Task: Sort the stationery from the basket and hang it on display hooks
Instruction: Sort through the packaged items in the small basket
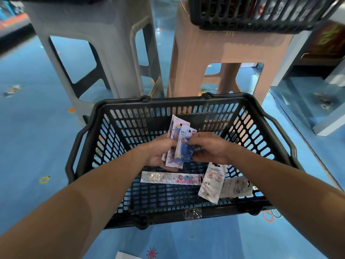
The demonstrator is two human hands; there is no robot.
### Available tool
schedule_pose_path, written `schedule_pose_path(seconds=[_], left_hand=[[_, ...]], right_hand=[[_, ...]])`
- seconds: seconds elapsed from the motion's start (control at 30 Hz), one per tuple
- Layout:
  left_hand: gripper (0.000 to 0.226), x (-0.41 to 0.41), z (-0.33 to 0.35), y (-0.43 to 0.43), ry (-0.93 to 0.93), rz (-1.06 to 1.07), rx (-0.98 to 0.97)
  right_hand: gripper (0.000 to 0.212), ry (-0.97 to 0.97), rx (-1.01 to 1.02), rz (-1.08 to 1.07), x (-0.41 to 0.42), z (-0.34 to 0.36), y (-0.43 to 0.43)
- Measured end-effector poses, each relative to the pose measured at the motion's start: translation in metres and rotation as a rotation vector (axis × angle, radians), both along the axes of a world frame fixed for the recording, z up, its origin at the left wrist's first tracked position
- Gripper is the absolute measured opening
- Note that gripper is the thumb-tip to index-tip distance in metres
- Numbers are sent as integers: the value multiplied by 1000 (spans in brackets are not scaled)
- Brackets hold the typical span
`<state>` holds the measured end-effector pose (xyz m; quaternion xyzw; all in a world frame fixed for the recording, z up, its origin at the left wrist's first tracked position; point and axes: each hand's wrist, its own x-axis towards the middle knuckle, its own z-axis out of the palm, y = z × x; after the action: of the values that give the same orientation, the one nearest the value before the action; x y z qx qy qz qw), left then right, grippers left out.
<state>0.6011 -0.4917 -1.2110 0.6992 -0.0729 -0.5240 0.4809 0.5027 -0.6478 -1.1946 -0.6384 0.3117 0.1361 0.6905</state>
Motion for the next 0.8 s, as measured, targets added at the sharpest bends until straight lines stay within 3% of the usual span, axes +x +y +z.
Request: schedule_pose_path(seconds=[0.23, 0.37, 0.47, 0.63, 0.8], left_hand=[[24, 0, -7, 1, 142, 165, 48], [18, -2, -20, -3, -5, 131, 168], [24, -2, -29, -4, -28, 46, 268], [21, -1, -42, -8, 4, -7, 325], [26, -1, -50, -14, 19, 0, 307]], right_hand=[[41, 71, -79, 7, 2, -12, -18], [20, 212, -192, 68, 2, -30, -39], [16, 309, -360, 96, -1, -47, -50], [19, 457, -807, 527, -2, -53, -44], [32, 534, -805, 859, -1, -73, -40]])
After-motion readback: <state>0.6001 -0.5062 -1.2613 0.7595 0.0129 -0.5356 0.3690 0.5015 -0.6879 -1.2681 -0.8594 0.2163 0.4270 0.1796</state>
